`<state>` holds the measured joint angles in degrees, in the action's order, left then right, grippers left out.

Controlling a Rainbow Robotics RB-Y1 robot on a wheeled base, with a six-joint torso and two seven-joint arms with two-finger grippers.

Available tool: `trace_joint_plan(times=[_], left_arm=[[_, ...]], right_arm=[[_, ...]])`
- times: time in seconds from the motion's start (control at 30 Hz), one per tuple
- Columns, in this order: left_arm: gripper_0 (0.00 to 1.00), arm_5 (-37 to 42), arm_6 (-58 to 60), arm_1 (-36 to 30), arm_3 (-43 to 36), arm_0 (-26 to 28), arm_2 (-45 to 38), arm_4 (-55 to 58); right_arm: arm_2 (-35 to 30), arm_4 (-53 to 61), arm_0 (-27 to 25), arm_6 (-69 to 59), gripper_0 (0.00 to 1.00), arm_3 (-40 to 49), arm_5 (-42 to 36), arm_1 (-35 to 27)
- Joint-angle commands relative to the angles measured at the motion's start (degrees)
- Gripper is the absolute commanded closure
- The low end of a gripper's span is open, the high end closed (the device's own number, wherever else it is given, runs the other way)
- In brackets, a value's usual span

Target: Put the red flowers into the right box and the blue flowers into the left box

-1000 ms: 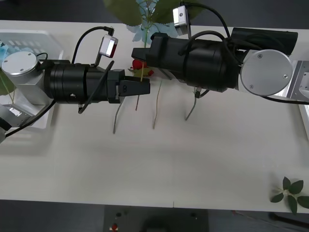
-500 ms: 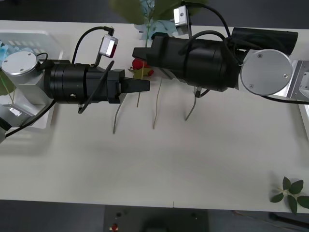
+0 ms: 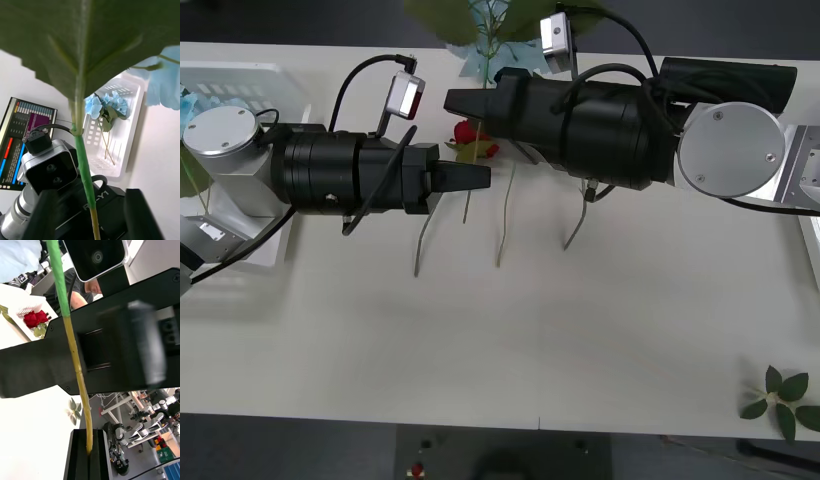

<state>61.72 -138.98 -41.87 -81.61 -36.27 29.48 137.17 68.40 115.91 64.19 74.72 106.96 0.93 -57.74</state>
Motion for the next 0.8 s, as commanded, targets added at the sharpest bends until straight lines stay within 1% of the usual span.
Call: trace_joint_plan(times=[0.03,0.27,0.3,0.5,0.6,0.67,0.8], left_arm=[[1.00,0.16,-2.70,-0.76,-1.36,-1.61,-0.65,0.91],[1.00,0.16,-2.70,-0.94,-1.36,-1.61,-0.65,0.91],[1.00,0.16,-2.70,-0.94,-1.36,-1.61,-0.65,0.91],[1.00,0.25,-2.70,-1.99,-1.36,-1.61,-0.65,1.09],[1.00,0.60,-2.79,-2.69,-1.45,-1.52,-0.65,1.52],[1.00,0.86,-2.79,-3.31,-1.36,-1.52,-0.65,2.05],[1.00,1.39,-2.96,-4.89,-1.36,-1.44,-0.74,3.63]], right_arm=[[-0.11,-0.15,2.43,-2.39,0.00,0.70,0.39,1.22],[-0.11,-0.15,2.43,-2.39,0.00,0.70,0.39,1.22],[0.68,-0.24,1.47,-2.39,0.00,0.53,0.39,1.31],[-0.55,-0.07,1.73,-2.48,0.00,0.79,0.12,0.08],[-2.83,0.46,1.82,-2.74,0.00,0.96,-3.39,-2.65],[-4.94,0.90,1.82,-3.09,0.00,1.58,-7.35,-5.72],[-7.75,1.96,1.82,-3.97,0.00,3.87,-12.36,-12.14]])
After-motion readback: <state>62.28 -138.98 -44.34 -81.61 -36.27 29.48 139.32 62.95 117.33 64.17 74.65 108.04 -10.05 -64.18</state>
